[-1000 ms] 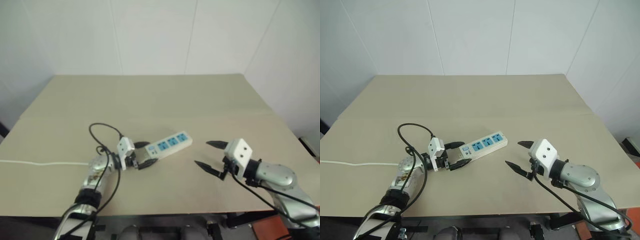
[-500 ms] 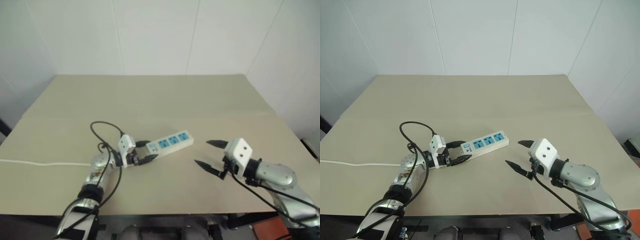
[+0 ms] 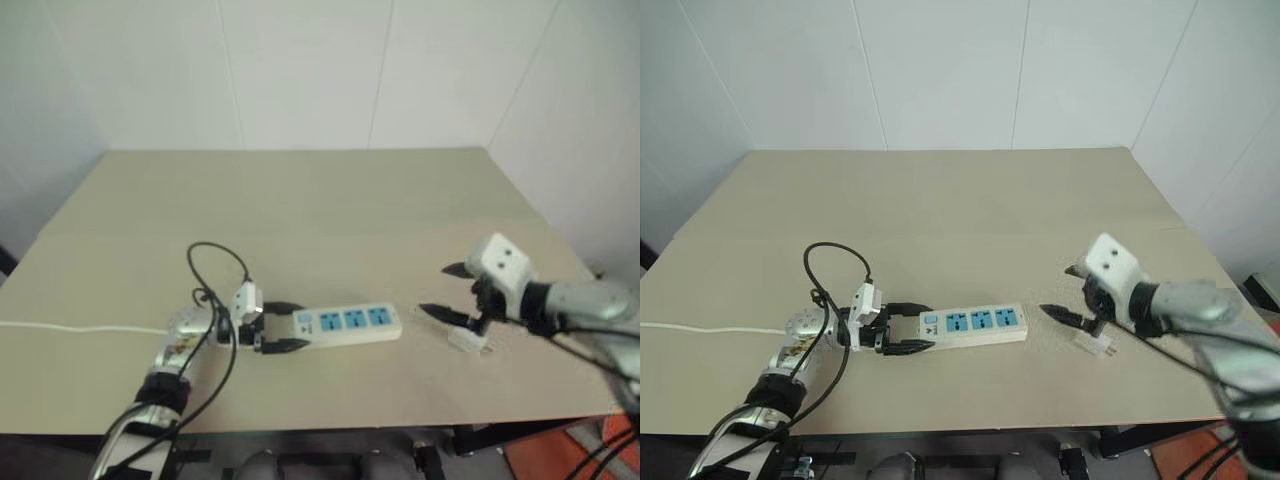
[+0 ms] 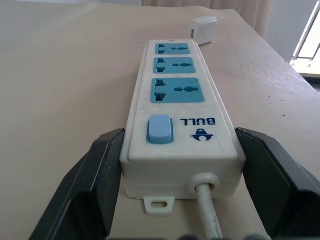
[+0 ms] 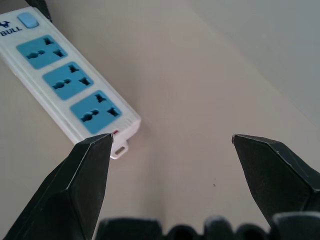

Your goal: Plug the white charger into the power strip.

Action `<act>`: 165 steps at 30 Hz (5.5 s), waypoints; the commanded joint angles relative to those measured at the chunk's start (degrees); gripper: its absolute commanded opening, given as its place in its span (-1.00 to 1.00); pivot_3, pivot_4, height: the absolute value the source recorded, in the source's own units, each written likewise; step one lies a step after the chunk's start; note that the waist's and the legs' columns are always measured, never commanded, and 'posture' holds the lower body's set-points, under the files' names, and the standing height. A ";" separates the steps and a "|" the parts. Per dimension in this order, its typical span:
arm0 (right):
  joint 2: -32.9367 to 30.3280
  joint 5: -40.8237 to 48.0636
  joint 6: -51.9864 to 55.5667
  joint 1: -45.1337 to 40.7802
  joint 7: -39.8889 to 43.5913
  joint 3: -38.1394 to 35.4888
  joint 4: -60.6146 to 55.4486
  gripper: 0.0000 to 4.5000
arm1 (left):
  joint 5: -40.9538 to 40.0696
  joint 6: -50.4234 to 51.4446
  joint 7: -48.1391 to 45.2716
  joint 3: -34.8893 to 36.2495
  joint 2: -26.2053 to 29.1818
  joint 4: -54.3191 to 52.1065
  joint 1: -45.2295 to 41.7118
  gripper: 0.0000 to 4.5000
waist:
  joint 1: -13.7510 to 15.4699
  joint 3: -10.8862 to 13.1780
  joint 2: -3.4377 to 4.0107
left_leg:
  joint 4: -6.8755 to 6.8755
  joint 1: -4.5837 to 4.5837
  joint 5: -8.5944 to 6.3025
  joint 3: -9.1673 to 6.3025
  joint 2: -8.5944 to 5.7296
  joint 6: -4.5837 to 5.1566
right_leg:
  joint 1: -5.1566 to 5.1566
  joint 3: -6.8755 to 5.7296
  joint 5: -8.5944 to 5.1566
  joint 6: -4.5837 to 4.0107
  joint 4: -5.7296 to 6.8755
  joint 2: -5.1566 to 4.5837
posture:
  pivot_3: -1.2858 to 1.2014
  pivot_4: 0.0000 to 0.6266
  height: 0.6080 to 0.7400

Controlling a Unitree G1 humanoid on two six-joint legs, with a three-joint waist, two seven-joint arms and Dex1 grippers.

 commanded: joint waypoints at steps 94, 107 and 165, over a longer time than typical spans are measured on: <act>47.38 6.15 -52.68 -11.61 39.05 1.85 50.65 -0.51 | 1.61 9.19 5.49 -3.70 4.13 -14.25 8.25 0.43 | -0.21 -0.21 0.00 | 0.14 0.33 -0.09 -0.10 0.05 0.13 | 0.22 0.03 0.24 0.10 0.37 0.18 | 0.03 -0.52 1.00; 47.94 2.09 -58.50 -12.20 39.07 3.17 58.96 -0.51 | 1.17 9.35 5.65 -3.76 4.95 -15.47 9.23 0.43 | -0.30 -0.22 0.00 | 0.10 0.37 -0.09 -0.09 0.05 0.13 | 0.23 0.05 0.23 0.08 0.36 0.19 | 0.03 -0.52 1.00; 47.15 -2.34 -57.36 -11.34 39.56 7.01 65.48 -0.51 | 0.66 10.33 4.58 -4.22 4.86 -15.74 8.55 0.43 | -0.56 -0.34 -0.02 | -0.02 0.58 -0.10 -0.08 0.08 0.12 | 0.32 0.11 0.17 -0.01 0.35 0.21 | 0.03 -0.52 1.00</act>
